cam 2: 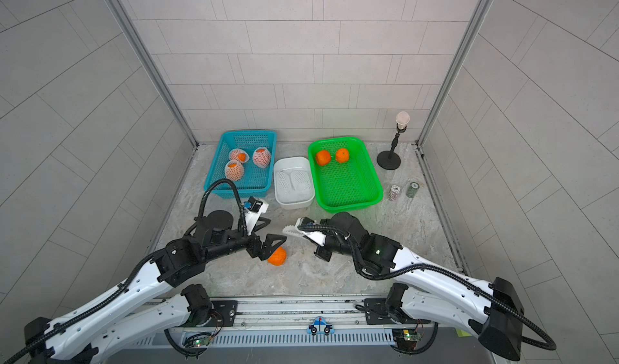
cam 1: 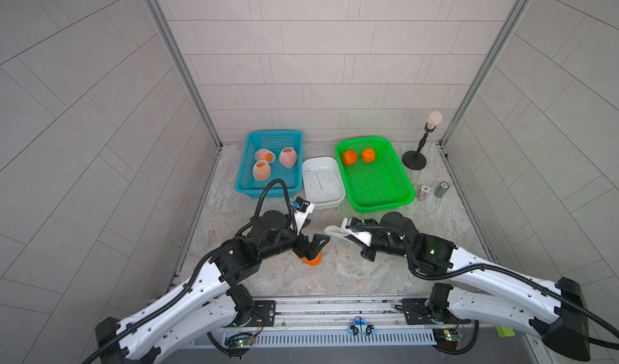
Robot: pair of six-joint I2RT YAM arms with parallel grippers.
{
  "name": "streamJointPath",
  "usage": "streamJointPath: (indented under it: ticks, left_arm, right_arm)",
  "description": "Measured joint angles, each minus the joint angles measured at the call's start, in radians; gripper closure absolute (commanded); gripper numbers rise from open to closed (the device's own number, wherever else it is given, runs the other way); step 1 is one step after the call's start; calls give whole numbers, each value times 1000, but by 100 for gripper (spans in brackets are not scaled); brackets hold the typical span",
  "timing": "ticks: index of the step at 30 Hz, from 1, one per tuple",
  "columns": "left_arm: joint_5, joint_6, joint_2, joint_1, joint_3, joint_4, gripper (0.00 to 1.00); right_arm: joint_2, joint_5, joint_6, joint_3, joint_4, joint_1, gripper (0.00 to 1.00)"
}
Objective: Remove foam nets from oranges
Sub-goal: Place the foam net into the storage box.
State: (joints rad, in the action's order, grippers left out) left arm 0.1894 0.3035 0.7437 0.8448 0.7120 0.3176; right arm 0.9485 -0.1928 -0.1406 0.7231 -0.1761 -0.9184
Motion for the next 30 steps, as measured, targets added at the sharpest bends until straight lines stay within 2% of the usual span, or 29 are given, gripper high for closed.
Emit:
streamJointPath:
  ticks: [4,8,11,14,17,22,26,30]
  left_arm:
    - [-106,60,-6,-9,6,-11,0]
    - [-151,119,59,-69,32,-11,0]
    - [-129,169,113,-172,37,-14,0]
    - [-80,223,162,-280,37,-14,0]
    - [-43,259,192,-342,37,-18,0]
    - [-6,284,199,-357,16,-37,0]
    - [4,285,198,-361,-5,-39,0]
    - [7,285,183,-367,-25,-40,0]
  right_arm:
    - [81,80,118,152,-104,82,100]
    - [299,63,262,407,-245,219,100]
    - [495,34,346,613,-358,281,100]
    - [677,8,388,782,-455,288,97]
    - [830,3,392,919,-538,284,95]
    - [1036,12,323,1132,-663,276,87]
    - [1139,42,152,1276,-785,262,88]
    - [1175,75,-46,1364,-877,256,87]
